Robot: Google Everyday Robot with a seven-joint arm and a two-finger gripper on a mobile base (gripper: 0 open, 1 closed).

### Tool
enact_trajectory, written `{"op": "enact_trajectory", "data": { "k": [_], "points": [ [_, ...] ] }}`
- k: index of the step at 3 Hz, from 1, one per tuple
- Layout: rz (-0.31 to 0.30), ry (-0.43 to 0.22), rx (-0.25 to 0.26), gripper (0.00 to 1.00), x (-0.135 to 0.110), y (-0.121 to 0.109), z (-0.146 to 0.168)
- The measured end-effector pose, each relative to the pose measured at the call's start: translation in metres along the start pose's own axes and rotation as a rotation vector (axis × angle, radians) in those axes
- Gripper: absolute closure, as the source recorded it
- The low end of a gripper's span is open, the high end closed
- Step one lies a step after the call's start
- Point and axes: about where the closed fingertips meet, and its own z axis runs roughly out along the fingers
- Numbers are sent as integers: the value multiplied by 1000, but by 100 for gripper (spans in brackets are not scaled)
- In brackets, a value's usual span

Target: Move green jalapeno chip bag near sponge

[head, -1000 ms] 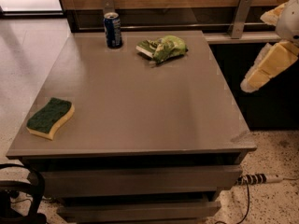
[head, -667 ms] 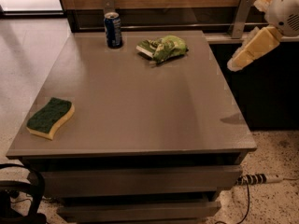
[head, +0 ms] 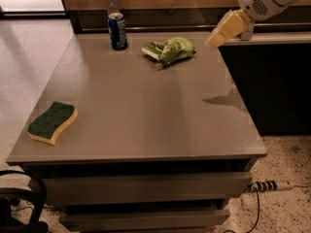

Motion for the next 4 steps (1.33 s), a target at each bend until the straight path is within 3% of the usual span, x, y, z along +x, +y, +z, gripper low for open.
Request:
{"op": "enact_trajectory", "data": {
  "k": [1, 4],
  "points": [
    [16, -25, -9, 0, 1, -3, 16],
    [62, -120, -19, 0, 2, -15, 124]
  ]
}}
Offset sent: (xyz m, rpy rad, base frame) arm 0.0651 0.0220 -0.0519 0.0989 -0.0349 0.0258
